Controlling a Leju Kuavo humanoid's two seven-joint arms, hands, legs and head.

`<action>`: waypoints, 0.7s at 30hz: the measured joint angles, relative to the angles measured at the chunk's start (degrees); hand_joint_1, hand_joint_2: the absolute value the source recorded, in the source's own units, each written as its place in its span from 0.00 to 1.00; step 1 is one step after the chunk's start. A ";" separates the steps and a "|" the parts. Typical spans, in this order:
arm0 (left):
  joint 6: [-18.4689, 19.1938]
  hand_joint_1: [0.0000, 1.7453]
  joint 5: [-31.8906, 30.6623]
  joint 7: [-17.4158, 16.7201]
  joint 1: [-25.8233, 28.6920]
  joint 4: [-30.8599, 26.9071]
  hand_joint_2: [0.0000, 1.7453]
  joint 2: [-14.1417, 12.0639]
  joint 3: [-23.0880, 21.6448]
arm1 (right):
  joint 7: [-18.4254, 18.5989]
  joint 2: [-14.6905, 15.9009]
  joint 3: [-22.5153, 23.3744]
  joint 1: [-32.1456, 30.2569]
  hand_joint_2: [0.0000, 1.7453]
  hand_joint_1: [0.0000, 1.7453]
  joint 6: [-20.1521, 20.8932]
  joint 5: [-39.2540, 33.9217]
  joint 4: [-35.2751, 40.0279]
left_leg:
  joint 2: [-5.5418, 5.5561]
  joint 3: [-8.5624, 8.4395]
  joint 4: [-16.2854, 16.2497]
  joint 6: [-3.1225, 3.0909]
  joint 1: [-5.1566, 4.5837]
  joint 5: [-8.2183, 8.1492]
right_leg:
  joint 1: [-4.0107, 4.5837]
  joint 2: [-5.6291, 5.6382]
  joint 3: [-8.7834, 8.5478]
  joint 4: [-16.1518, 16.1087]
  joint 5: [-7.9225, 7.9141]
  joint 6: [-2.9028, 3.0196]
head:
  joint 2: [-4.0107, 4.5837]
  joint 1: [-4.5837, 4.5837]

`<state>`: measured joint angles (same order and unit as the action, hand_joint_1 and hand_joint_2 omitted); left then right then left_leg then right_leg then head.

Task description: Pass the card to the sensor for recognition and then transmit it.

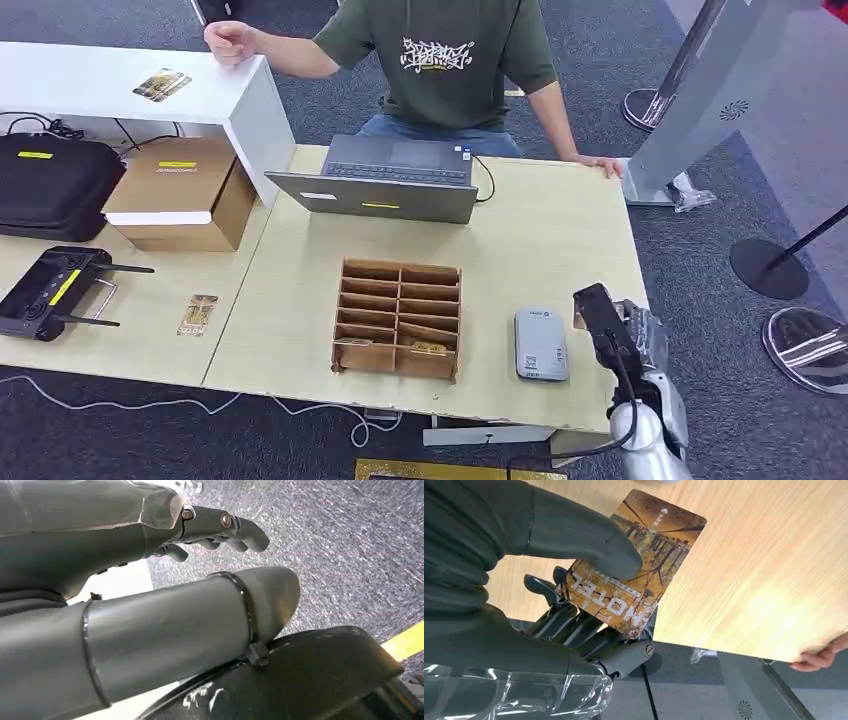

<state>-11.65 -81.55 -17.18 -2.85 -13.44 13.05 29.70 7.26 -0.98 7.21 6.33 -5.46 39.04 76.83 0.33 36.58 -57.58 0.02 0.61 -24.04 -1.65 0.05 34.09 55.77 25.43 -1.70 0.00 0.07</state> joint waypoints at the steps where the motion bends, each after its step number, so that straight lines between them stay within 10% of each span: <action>1: 0.00 0.00 0.00 0.00 0.00 0.00 0.00 0.02 0.04 | 0.00 -0.07 0.00 -0.09 1.00 1.00 0.00 0.00 -0.07 | 0.00 0.00 0.00 0.00 0.00 0.00 | 0.00 0.00 0.00 0.00 0.00 0.00 | 0.00 0.00; 21: 0.81 0.00 -1.09 0.59 0.17 0.00 0.00 0.00 0.94 | -3.65 -3.01 -0.50 -2.57 1.00 1.00 -3.98 3.61 4.83 | 0.00 0.00 0.00 0.00 0.00 0.00 | 0.00 -0.01 -0.02 0.00 0.01 0.00 | 0.00 0.00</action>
<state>-10.84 -82.64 -16.59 -2.68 -13.44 13.05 30.64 3.61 -4.00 6.71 3.77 -9.44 42.64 81.65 0.33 36.58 -57.58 0.02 0.61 -24.04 -1.65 0.04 34.07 55.77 25.45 -1.70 0.00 0.07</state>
